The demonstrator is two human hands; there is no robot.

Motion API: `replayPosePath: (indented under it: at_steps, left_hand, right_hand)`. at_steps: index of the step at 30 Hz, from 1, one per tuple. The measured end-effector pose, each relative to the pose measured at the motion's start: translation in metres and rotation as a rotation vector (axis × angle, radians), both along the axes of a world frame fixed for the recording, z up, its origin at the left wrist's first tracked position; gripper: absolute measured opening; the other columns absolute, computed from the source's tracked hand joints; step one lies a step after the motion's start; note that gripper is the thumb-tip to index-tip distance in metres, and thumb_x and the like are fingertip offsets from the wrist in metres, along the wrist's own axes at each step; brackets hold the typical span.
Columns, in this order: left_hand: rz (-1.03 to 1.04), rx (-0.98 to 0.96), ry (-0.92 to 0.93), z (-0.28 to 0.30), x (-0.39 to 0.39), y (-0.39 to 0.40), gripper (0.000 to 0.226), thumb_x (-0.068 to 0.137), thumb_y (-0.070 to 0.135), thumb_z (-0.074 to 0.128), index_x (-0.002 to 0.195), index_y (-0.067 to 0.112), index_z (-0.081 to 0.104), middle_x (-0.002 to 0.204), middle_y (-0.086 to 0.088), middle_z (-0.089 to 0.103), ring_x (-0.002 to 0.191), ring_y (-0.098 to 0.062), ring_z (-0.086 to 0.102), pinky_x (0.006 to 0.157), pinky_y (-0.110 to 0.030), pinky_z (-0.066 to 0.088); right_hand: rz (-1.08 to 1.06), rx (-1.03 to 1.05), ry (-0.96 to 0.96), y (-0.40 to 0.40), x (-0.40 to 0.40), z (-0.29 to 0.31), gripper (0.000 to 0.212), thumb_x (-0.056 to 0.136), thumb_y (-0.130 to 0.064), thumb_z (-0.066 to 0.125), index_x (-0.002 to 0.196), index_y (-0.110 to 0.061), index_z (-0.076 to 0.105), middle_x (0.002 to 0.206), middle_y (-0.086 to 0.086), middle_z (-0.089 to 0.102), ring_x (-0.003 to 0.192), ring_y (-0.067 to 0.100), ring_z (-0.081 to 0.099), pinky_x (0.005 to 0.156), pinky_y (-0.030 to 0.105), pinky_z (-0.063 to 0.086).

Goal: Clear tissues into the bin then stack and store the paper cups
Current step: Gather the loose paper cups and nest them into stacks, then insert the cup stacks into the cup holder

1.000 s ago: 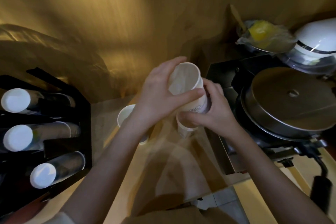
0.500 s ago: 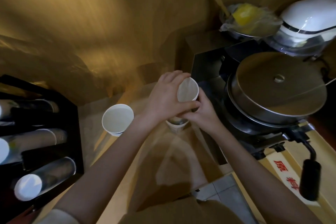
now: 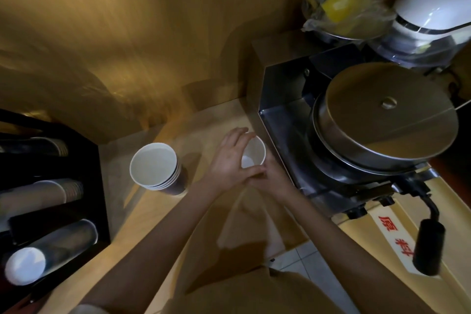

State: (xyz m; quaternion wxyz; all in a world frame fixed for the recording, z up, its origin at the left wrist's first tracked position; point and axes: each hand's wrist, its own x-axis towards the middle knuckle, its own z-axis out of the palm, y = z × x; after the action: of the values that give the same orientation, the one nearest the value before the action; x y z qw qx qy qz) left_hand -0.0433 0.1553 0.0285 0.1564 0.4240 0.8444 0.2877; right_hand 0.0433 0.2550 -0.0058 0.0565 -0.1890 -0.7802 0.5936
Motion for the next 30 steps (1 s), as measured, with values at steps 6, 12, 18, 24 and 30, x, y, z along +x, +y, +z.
replayPosePath:
  at_steps: [6, 12, 18, 24, 30]
  left_hand:
    - [0.046, -0.01, 0.031, -0.018, 0.002, 0.002, 0.08, 0.075, 0.041, 0.07, 0.139, 0.014, 0.032, 0.152, -0.01, 0.027, 0.144, -0.027, 0.013, 0.116, -0.034, 0.009]
    - [0.112, -0.263, 0.047, -0.019, -0.005, 0.008, 0.082, 0.067, 0.042, 0.074, 0.135, 0.019, 0.036, 0.157, -0.008, 0.005, 0.137, -0.035, 0.021, 0.108, -0.043, 0.033]
    - [0.244, -0.154, 0.072, -0.006, 0.005, 0.005, 0.071, 0.065, 0.033, 0.077, 0.125, 0.015, 0.043, 0.147, -0.013, 0.023, 0.121, -0.036, 0.042, 0.088, -0.043, 0.05]
    - [0.317, 0.239, 0.186, 0.046, 0.019, -0.026, 0.073, 0.059, 0.038, 0.078, 0.12, 0.014, 0.045, 0.134, -0.019, 0.037, 0.118, -0.032, 0.047, 0.086, -0.035, 0.049]
    - [0.459, 0.484, 0.252, 0.103, 0.031, -0.08, 0.081, 0.059, 0.051, 0.072, 0.124, 0.022, 0.032, 0.131, 0.003, 0.031, 0.121, -0.006, 0.035, 0.096, -0.009, 0.033]
  right_hand:
    - [0.017, -0.055, 0.001, 0.003, 0.003, -0.009, 0.08, 0.067, 0.01, 0.07, 0.135, -0.005, 0.03, 0.119, -0.002, 0.045, 0.105, -0.009, 0.044, 0.082, -0.003, 0.036]
    - [-0.068, -0.234, -0.203, 0.002, 0.002, -0.026, 0.032, 0.08, 0.013, 0.053, 0.101, -0.011, 0.056, 0.091, 0.002, 0.061, 0.083, 0.009, 0.055, 0.076, 0.016, 0.045]
    - [-0.353, -1.155, -0.397, 0.001, 0.002, -0.005, 0.036, 0.091, -0.031, 0.04, 0.096, 0.001, 0.056, 0.094, 0.021, 0.062, 0.09, 0.031, 0.058, 0.088, 0.039, 0.045]
    - [-0.227, -1.339, -0.217, -0.026, -0.004, 0.049, 0.066, 0.084, -0.064, 0.038, 0.111, -0.011, 0.066, 0.112, 0.013, 0.069, 0.106, 0.025, 0.064, 0.088, 0.038, 0.053]
    - [0.089, -1.37, -0.07, -0.069, -0.025, 0.111, 0.067, 0.081, -0.067, 0.034, 0.089, -0.016, 0.076, 0.096, 0.006, 0.075, 0.091, 0.019, 0.071, 0.082, 0.032, 0.056]
